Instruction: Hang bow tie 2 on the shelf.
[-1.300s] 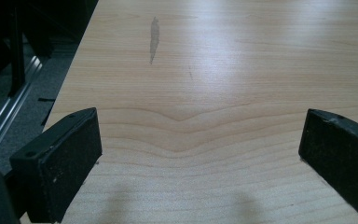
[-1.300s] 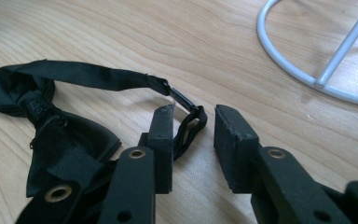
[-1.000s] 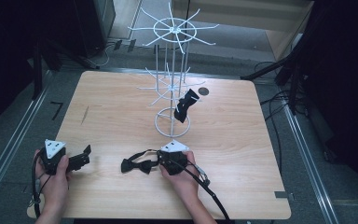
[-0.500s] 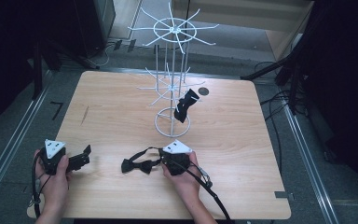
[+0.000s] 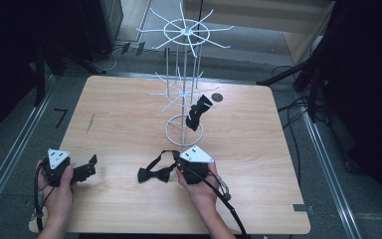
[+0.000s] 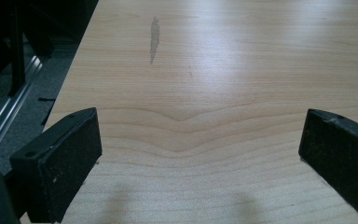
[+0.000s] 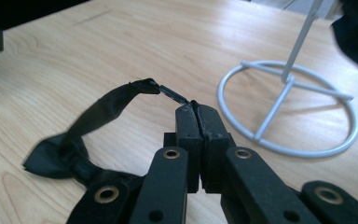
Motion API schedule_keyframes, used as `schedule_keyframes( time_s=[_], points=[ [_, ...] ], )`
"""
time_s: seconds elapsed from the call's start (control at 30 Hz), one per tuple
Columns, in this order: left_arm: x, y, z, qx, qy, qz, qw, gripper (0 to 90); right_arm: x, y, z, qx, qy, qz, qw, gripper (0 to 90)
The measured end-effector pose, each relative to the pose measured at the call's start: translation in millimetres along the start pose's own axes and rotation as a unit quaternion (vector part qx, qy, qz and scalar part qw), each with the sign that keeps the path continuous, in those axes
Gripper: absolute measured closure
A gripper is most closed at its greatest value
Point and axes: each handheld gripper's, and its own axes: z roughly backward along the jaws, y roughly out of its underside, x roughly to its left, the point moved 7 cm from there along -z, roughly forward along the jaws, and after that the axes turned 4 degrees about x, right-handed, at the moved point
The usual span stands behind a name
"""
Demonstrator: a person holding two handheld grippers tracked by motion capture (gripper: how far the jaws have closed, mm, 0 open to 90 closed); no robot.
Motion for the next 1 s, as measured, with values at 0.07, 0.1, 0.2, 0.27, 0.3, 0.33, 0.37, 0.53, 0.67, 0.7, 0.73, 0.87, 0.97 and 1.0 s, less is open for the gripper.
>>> schedule_keyframes(
  time_s=[0.07, 0.1, 0.2, 0.27, 0.3, 0.33, 0.37, 0.53, 0.67, 0.7, 0.73, 0.87, 0.97, 1.0],
  points=[
    [0.0, 0.0, 0.0, 0.000, 0.000, -0.001, 1.0000, 0.0, -0.5, -1.7, 1.6, -0.002, 0.000, 0.000, 1.0000, 90.0],
    [-0.1, 0.0, -0.1, -0.001, 0.000, -0.001, 1.0000, 0.0, -1.4, -5.2, 4.4, -0.006, -0.001, -0.001, 1.0000, 90.0],
    [-0.1, 0.0, 0.1, -0.001, 0.000, -0.001, 1.0000, 0.0, -2.9, -9.0, 8.0, -0.011, 0.001, 0.000, 0.9999, 90.0],
    [-0.1, 0.0, 0.1, -0.001, 0.000, -0.002, 1.0000, 0.0, -4.5, -11.6, 10.5, -0.017, 0.003, 0.001, 0.9998, 90.0],
    [-0.1, -0.1, 0.0, -0.001, 0.000, -0.001, 1.0000, 0.0, -5.5, -12.8, 11.8, -0.020, 0.004, 0.000, 0.9998, 90.0],
    [-0.1, -0.1, 0.0, -0.001, 0.001, -0.001, 1.0000, 0.0, -6.7, -14.1, 13.2, -0.022, 0.006, -0.001, 0.9997, 90.0],
    [-0.1, 0.0, 0.0, -0.001, 0.001, -0.001, 1.0000, 0.0, -7.8, -15.5, 14.6, -0.024, 0.007, -0.001, 0.9997, 90.0],
    [0.0, 0.0, -0.1, -0.001, 0.000, 0.000, 1.0000, 0.0, -13.7, -23.7, 23.3, -0.041, 0.016, -0.001, 0.9990, 90.0],
    [0.0, 0.0, -0.1, -0.001, 0.000, 0.000, 1.0000, 0.0, -17.8, -30.1, 30.6, -0.053, 0.021, -0.005, 0.9983, 90.0],
    [-0.1, 0.0, -0.1, -0.001, 0.000, 0.000, 1.0000, 0.0, -19.0, -31.6, 32.3, -0.056, 0.021, -0.004, 0.9982, 90.0],
    [-0.1, 0.0, -0.1, -0.001, 0.000, 0.000, 1.0000, 0.0, -20.2, -33.1, 34.0, -0.059, 0.023, -0.006, 0.9980, 90.0],
    [-0.1, 0.0, 0.0, -0.001, 0.000, -0.001, 1.0000, 0.0, -25.6, -38.9, 40.7, -0.070, 0.029, -0.010, 0.9971, 90.0],
    [0.0, 0.0, 0.0, 0.000, 0.000, 0.000, 1.0000, 0.0, -29.8, -42.9, 45.5, -0.076, 0.034, -0.012, 0.9965, 90.0],
    [0.0, 0.0, -0.1, 0.000, 0.000, 0.000, 1.0000, 0.0, -30.8, -44.1, 46.9, -0.077, 0.035, -0.013, 0.9963, 90.0]
  ],
)
